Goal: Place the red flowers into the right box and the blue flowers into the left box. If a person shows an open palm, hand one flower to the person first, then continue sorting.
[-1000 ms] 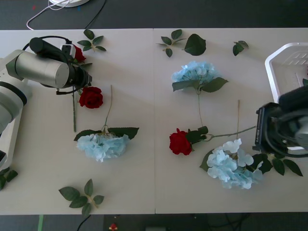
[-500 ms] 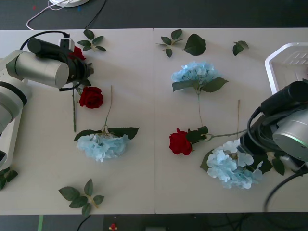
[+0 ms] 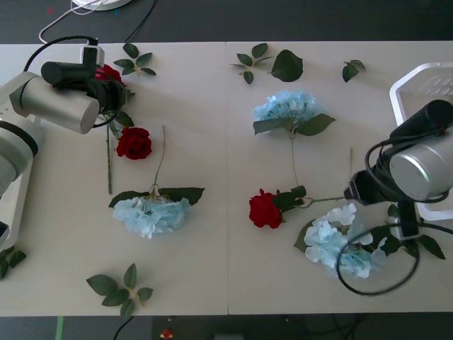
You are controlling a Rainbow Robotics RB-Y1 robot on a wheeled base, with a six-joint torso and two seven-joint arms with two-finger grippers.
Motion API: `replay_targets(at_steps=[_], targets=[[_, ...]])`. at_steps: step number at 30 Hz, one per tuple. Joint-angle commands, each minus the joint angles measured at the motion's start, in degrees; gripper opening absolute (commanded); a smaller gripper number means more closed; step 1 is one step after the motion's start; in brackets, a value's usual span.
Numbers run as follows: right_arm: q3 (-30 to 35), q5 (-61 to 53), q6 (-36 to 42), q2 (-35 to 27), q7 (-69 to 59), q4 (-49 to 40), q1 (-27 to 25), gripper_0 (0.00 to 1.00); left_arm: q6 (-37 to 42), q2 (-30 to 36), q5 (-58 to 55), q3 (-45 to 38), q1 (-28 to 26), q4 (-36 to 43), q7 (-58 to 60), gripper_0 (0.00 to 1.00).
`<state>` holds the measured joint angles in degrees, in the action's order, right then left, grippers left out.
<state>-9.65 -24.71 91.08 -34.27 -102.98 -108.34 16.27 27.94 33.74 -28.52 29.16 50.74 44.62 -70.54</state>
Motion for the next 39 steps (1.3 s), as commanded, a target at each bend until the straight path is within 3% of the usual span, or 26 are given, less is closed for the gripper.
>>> replay_targets(at_steps=[1, 7, 14, 26, 30, 32, 34, 39], targets=[[3.3, 2.5, -1.4, 5.0, 1.3, 0.4, 0.4, 1.00, -4.6, 2.5, 0.5, -0.3, -0.1, -5.5, 4.5, 1.00], [3.4, 4.1, -2.8, 9.1, 1.9, 2.3, -0.3, 1.00, -5.6, 0.5, -0.6, -2.0, -0.1, -8.9, 5.2, 1.00], [4.6, 7.7, -7.2, 13.4, 6.0, 2.3, -5.2, 1.00, -6.1, -1.0, -6.0, -1.9, -0.1, -7.6, 5.8, 1.00], [4.6, 8.0, -10.9, 14.2, 7.9, -0.3, -12.2, 1.00, -6.6, -1.0, -5.9, 0.3, 0.0, -5.5, 5.7, 1.00], [4.7, 8.3, -12.2, 14.4, 8.1, -0.4, -12.9, 1.00, -6.6, -1.3, -6.2, 1.6, 0.0, -4.7, 5.9, 0.78], [4.9, 8.2, -13.2, 14.4, 8.1, -0.1, -13.3, 1.00, -6.7, -1.3, -6.3, 2.3, -0.1, -4.5, 6.0, 0.57], [4.9, 8.1, -14.0, 14.4, 8.1, 0.5, -13.3, 1.00, -6.7, -1.3, -6.3, 2.8, -0.1, -4.5, 6.0, 0.46], [5.2, 8.2, -17.3, 14.3, 8.8, 4.1, -12.8, 1.00, -6.7, -1.2, -6.2, 3.1, -0.1, -4.5, 6.0, 0.46]])
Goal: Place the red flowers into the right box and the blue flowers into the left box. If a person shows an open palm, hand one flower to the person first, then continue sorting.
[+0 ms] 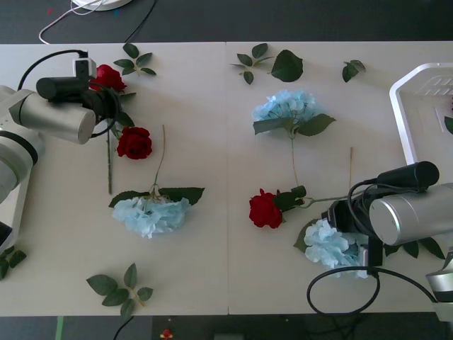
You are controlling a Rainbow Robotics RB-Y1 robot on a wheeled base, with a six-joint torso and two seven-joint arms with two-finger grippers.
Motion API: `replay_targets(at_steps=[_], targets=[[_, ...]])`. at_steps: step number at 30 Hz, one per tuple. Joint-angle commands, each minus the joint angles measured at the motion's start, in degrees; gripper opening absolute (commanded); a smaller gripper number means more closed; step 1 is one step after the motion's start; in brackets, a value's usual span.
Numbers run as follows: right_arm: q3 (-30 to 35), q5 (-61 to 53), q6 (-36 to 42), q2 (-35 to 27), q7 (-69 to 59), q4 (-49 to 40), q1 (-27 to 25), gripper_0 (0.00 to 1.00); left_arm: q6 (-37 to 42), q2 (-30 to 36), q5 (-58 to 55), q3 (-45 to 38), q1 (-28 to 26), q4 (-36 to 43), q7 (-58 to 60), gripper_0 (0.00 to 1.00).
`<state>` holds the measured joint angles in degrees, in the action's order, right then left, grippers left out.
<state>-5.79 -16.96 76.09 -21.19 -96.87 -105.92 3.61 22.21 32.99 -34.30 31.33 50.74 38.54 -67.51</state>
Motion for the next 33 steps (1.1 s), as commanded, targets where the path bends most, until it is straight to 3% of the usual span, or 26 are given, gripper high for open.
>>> replay_targets(at_steps=[1, 8, 10, 13, 14, 15, 24, 31, 33], targets=[[1.3, 0.4, -2.5, 1.2, 2.7, 2.1, 0.1, 1.00, -0.9, -0.5, -0.4, 1.0, -0.1, 1.6, 3.0, 0.46], [1.5, 0.1, -5.3, 1.2, 4.3, 5.7, 0.8, 1.00, -0.9, -0.6, -0.5, 1.7, -0.1, 1.5, 2.9, 0.46], [1.4, -0.1, -5.7, 1.2, 4.4, 6.1, 0.8, 0.91, -0.9, -0.5, -0.5, 1.8, -0.2, 1.4, 3.0, 0.47], [1.4, -0.4, -6.0, 0.8, 4.6, 6.2, 0.8, 0.29, -0.8, -0.5, -0.6, 3.1, -0.6, 1.4, 3.3, 0.49], [1.4, -0.7, -6.0, 0.7, 4.6, 6.2, 0.9, 0.04, -0.9, -0.5, -0.6, 3.5, -0.9, 1.4, 3.4, 0.52], [1.4, -0.8, -6.0, 0.6, 4.6, 6.2, 0.9, 0.00, -0.8, -0.5, -0.7, 3.7, -1.3, 1.4, 3.5, 0.53], [1.6, -1.8, -5.7, -0.3, 5.3, 6.2, 1.0, 0.00, -0.9, -0.5, -1.2, 5.1, -2.4, 1.4, 3.9, 0.55], [1.7, -2.6, 0.7, -0.6, 9.2, 4.3, 0.9, 0.00, -0.9, -0.6, -1.1, 5.4, -2.4, 1.4, 3.8, 0.54], [1.7, -3.1, 4.1, -0.9, 12.2, 2.6, 0.6, 0.00, -0.9, -0.6, -1.0, 5.4, -2.4, 1.4, 3.6, 0.43]])
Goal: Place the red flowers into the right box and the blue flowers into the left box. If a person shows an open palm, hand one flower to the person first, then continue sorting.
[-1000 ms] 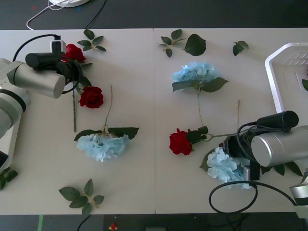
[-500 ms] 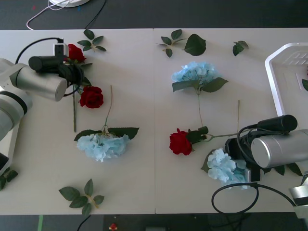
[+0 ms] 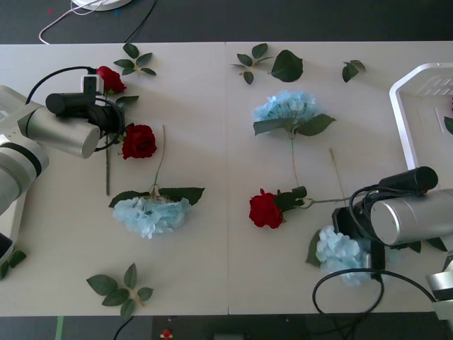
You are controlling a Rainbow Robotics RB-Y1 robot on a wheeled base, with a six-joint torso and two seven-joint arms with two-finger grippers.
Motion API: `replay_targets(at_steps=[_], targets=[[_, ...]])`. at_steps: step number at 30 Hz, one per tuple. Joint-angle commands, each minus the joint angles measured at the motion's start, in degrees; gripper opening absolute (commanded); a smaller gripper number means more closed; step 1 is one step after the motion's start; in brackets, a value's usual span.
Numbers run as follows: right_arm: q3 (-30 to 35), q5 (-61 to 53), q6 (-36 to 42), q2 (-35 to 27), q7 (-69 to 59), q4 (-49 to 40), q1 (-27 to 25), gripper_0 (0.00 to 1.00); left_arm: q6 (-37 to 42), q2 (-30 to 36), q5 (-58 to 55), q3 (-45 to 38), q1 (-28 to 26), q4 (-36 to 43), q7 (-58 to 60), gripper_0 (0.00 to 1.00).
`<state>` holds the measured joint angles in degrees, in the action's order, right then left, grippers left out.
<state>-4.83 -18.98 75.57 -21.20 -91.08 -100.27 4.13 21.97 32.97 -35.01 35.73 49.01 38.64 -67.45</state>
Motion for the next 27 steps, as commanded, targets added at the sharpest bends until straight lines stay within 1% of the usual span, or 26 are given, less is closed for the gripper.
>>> replay_targets(at_steps=[1, 2, 3, 9, 13, 14, 16, 21, 24, 27], targets=[[0.6, -1.1, 6.6, -1.0, 8.7, -4.1, -0.1, 0.00, -0.6, -0.6, -0.2, 1.0, -0.7, 1.3, 3.6, 0.21], [0.7, -1.1, 8.2, -1.2, 10.5, -5.1, -0.4, 0.00, -0.7, -0.6, -0.2, 1.0, -0.6, 1.4, 3.7, 0.01], [0.6, -1.2, 10.3, -1.7, 12.6, -6.5, -0.5, 0.00, -0.7, -0.6, -0.2, 1.0, -0.7, 1.4, 3.7, 0.00], [0.3, -1.5, 22.1, -5.8, 24.0, -14.9, -0.6, 0.00, -0.7, -0.6, -0.7, 1.0, -0.6, 2.6, 4.3, 0.00], [0.3, -1.5, 27.5, -9.5, 32.4, -20.8, -0.2, 0.00, -0.7, -0.6, -0.8, 0.5, -0.6, 4.2, 4.8, 0.00], [0.3, -1.5, 27.5, -9.5, 32.4, -20.8, -0.2, 0.00, -0.7, -0.6, -0.8, 0.5, -0.6, 4.2, 4.8, 0.00], [0.3, -2.0, 29.5, -12.2, 38.6, -24.3, 0.3, 0.00, -1.4, -0.5, -0.8, -0.6, -0.6, 5.5, 5.0, 0.00], [0.4, -5.1, 32.2, -17.2, 50.5, -28.7, 2.0, 0.00, -3.1, -0.4, -1.1, -3.3, -0.6, 8.9, 5.3, 0.00], [1.4, -8.0, 32.4, -20.2, 58.2, -29.9, 3.5, 0.00, -3.5, -0.2, -0.8, -5.0, -0.6, 11.3, 5.3, 0.00], [3.2, -12.4, 32.8, -24.3, 69.3, -29.9, 5.9, 0.00, -3.5, 0.1, -0.1, -7.2, -0.6, 14.6, 5.2, 0.00]])
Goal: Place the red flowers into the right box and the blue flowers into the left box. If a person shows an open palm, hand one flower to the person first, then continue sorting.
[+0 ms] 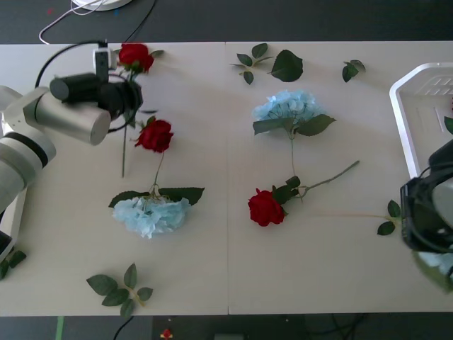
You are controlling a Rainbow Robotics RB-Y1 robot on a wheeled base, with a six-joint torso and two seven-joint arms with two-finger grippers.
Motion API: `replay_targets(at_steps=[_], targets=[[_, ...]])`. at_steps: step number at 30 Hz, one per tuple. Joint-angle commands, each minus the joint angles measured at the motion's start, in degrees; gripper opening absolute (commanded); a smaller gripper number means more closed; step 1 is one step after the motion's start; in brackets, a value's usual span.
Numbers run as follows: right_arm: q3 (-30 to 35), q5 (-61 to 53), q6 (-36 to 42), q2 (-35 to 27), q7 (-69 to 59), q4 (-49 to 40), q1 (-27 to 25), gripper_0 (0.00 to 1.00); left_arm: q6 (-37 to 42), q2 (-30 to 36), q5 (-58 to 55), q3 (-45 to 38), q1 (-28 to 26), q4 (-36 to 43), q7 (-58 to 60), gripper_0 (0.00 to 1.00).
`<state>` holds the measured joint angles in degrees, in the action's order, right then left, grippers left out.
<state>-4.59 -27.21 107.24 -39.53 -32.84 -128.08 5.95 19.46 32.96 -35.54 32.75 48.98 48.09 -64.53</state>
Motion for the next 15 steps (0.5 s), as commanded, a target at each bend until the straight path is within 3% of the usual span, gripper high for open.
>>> replay_targets(at_steps=[1, 8, 15], targets=[[3.7, -5.7, 1.1, -7.8, 16.6, -1.6, 4.9, 0.00, -1.0, 0.2, 0.9, -5.3, -0.6, 6.5, 2.3, 0.00], [6.0, -9.7, 0.3, -15.2, 48.2, 5.7, 10.0, 0.00, -2.1, 0.2, 3.5, -10.0, -0.6, 11.7, 2.2, 0.00], [7.0, -7.8, -6.7, -19.4, 83.9, 19.5, 16.3, 0.00, -12.3, 0.1, 4.1, -11.0, -0.6, 12.1, 2.1, 0.00]])
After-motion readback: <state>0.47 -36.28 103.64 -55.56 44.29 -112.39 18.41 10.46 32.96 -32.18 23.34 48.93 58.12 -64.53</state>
